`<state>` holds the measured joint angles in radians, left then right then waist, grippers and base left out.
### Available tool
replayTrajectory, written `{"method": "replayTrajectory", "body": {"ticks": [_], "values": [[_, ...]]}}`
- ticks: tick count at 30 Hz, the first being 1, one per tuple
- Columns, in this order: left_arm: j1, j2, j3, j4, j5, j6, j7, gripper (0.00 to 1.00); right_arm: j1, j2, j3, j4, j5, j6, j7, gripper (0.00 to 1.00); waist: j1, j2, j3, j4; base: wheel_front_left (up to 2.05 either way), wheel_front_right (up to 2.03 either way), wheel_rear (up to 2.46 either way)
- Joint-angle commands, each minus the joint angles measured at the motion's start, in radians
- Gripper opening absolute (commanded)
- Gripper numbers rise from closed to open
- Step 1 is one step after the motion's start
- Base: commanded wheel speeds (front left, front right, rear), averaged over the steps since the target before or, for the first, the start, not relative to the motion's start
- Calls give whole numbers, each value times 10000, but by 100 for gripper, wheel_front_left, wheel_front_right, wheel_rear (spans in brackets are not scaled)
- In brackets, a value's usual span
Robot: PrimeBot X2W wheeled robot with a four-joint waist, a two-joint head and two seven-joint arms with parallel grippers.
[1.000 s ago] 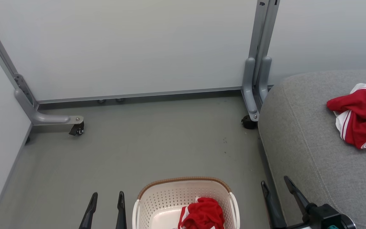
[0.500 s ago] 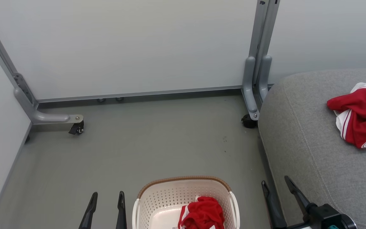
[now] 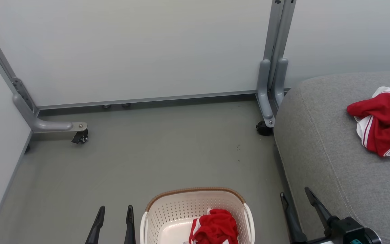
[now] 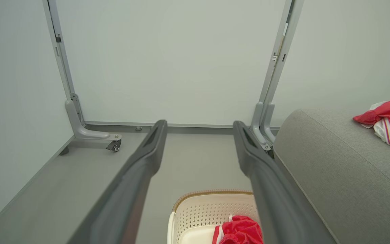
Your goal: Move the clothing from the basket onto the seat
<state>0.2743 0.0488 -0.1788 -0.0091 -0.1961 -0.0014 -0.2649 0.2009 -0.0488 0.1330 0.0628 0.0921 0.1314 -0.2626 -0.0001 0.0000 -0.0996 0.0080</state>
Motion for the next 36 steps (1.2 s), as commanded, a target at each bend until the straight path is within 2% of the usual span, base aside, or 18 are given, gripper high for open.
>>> {"method": "replayTrajectory", "body": {"ticks": [1, 11, 18, 30, 36], "values": [[-19, 30, 12, -18, -34, -55, 9, 100, -23, -30, -33, -2, -84, -14, -32, 100, 1, 0, 7, 4, 0, 0, 0], [-158, 30, -47, 164, 161, -270, 9, 100, -207, -30, -61, -35, -110, -14, -32, 100, 1, 0, 396, -59, 0, 0, 0], [-538, 29, -108, 389, 455, -472, 9, 100, -495, -70, -201, -136, -165, -14, -33, 100, 1, 0, 1086, -229, 0, 0, 0], [-2760, 30, -620, 1020, 971, -985, 9, 100, -2281, -128, -818, -690, -40, -14, -32, 100, 1, 0, 3926, -880, 0, 0, 0], [-4382, 179, -1046, 1970, 1507, -1220, 8, 100, -3309, -99, -1117, -966, 31, -14, -32, 100, 1, 0, 5460, -1076, 0, 0, 0]]}}
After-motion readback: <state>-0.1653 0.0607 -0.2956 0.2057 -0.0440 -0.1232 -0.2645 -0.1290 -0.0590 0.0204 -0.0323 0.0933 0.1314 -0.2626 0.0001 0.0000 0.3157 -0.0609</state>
